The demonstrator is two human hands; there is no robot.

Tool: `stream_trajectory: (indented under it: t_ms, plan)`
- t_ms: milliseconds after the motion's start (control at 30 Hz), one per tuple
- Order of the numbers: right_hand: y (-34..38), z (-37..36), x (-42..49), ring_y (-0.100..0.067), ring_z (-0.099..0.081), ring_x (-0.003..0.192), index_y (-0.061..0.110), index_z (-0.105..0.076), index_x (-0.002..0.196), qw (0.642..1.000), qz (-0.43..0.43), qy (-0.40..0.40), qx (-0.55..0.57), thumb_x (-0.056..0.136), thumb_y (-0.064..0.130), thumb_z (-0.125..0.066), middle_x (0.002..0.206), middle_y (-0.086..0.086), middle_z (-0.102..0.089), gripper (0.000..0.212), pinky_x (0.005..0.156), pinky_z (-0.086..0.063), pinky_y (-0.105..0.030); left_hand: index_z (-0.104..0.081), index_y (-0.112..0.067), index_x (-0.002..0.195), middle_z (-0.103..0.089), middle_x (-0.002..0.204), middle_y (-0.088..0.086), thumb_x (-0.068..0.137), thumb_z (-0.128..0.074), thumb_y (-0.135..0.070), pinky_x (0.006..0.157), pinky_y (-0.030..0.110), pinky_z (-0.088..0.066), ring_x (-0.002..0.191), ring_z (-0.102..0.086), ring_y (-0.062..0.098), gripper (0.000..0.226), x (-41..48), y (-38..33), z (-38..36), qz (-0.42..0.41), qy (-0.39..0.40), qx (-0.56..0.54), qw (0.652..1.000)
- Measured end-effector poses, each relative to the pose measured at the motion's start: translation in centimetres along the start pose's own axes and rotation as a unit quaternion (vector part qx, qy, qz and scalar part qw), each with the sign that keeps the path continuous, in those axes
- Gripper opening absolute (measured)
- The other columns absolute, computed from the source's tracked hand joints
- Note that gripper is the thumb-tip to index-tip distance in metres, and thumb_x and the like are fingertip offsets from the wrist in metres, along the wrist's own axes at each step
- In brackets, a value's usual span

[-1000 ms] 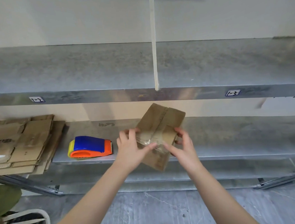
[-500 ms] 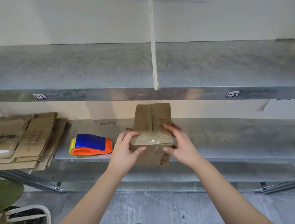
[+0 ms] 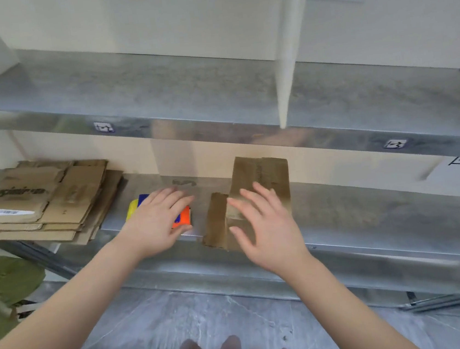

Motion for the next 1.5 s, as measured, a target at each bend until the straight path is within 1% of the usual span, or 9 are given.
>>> stream_trajectory:
  t_ms: [100, 167, 367, 500, 667, 800, 967, 1267, 1500]
  plan:
    - [5.6, -4.0, 3.1, -0.026, -0.032, 0.142, 0.025, -0.051, 0.138, 0.996, 0.023, 0.028, 0.086, 0.092, 0.042, -0.05, 0.144, -0.006, -0.049, 0.049, 0.116, -0.028, -0.041, -0.052, -0.017, 0.134, -0.059, 0.13, 0.005, 0.085, -0.039, -0.057, 0.108, 0.039, -0.029, 0.12, -0.054, 0.029, 0.065, -1.5, 4.1, -1.1, 0.003, 0.019, 0.038, 0.999]
    - [8.1, -7.5, 5.0, -0.029, -0.031, 0.141, 0.023, -0.049, 0.14, 0.992, 0.007, 0.054, 0.116, 0.092, 0.036, -0.054, 0.145, -0.008, -0.047, 0.05, 0.116, -0.027, -0.041, -0.051, -0.015, 0.135, -0.059, 0.13, 0.006, 0.083, -0.046, -0.056, 0.107, 0.042, -0.035, 0.119, -0.056, 0.03, 0.067, -2.3, 6.8, -1.9, -0.001, 0.032, 0.047, 0.998]
    - [7.1, -16.6, 6.3, -0.039, -0.041, 0.132, 0.019, -0.047, 0.14, 0.991, -0.09, 0.098, 0.032, 0.088, 0.036, -0.056, 0.137, -0.012, -0.051, 0.056, 0.111, -0.031, -0.057, -0.051, -0.014, 0.135, -0.058, 0.132, 0.009, 0.078, -0.056, -0.056, 0.103, 0.048, -0.041, 0.118, -0.056, 0.034, 0.071, -1.9, 11.6, -4.6, -0.037, 0.081, 0.068, 0.994]
    - [3.8, -19.9, 5.2, -0.036, -0.027, 0.143, 0.021, -0.039, 0.146, 0.973, -0.18, 0.147, 0.005, 0.091, 0.034, -0.052, 0.15, -0.011, -0.04, 0.059, 0.119, -0.018, -0.051, -0.053, -0.015, 0.133, -0.057, 0.133, 0.009, 0.076, -0.071, -0.05, 0.104, 0.05, -0.039, 0.121, -0.054, 0.033, 0.07, -0.3, 12.4, -6.3, -0.056, 0.085, 0.038, 0.994]
    - [0.9, -22.1, 3.7, -0.025, -0.007, 0.15, 0.018, -0.03, 0.15, 0.943, -0.267, 0.195, 0.026, 0.096, 0.038, -0.051, 0.158, -0.006, -0.025, 0.061, 0.119, -0.015, -0.038, -0.056, -0.013, 0.131, -0.059, 0.131, 0.011, 0.066, -0.077, -0.051, 0.103, 0.05, -0.04, 0.119, -0.056, 0.034, 0.078, 1.9, 11.7, -9.0, -0.066, 0.104, -0.002, 0.992]
    - [-0.2, -23.6, 2.7, -0.022, -0.003, 0.15, 0.021, -0.028, 0.151, 0.924, -0.313, 0.216, 0.046, 0.095, 0.041, -0.053, 0.161, -0.003, -0.02, 0.065, 0.121, -0.015, -0.038, -0.055, -0.016, 0.129, -0.06, 0.121, 0.01, 0.072, -0.066, -0.059, 0.094, 0.042, -0.042, 0.106, -0.058, 0.035, 0.072, 4.0, 11.2, -10.2, -0.058, 0.134, -0.022, 0.989]
    - [-0.1, -23.9, 3.2, -0.021, -0.004, 0.15, 0.021, -0.027, 0.151, 0.92, -0.325, 0.209, 0.059, 0.096, 0.042, -0.05, 0.161, -0.002, -0.019, 0.063, 0.12, -0.012, -0.035, -0.054, -0.025, 0.12, -0.059, 0.113, 0.003, 0.076, -0.064, -0.06, 0.082, 0.032, -0.043, 0.105, -0.055, 0.026, 0.057, 5.2, 11.3, -11.0, -0.051, 0.192, -0.078, 0.977]
    - [-0.3, -23.4, 3.0, -0.021, -0.009, 0.149, 0.021, -0.026, 0.152, 0.911, -0.345, 0.213, 0.071, 0.099, 0.037, -0.048, 0.16, -0.003, -0.02, 0.059, 0.12, -0.016, -0.034, -0.055, -0.026, 0.125, -0.058, 0.112, 0.005, 0.082, -0.064, -0.046, 0.085, 0.03, -0.044, 0.107, -0.052, 0.027, 0.048, 4.0, 11.7, -10.4, -0.026, 0.163, -0.119, 0.979]
    - [0.0, -23.3, 2.5, -0.023, -0.015, 0.148, 0.021, -0.029, 0.15, 0.91, -0.346, 0.212, 0.081, 0.098, 0.039, -0.049, 0.158, -0.004, -0.026, 0.059, 0.118, -0.022, -0.035, -0.047, -0.037, 0.131, -0.059, 0.108, 0.005, 0.08, -0.061, -0.054, 0.084, 0.033, -0.048, 0.106, -0.052, 0.029, 0.055, 3.8, 12.8, -9.8, 0.003, 0.199, -0.108, 0.974]
Point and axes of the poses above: each hand's wrist, its own x-axis towards the middle knuckle, its own z-axis out of the back of the hand, y = z × x, the point moved 8 cm from there along x, towards the middle knuckle
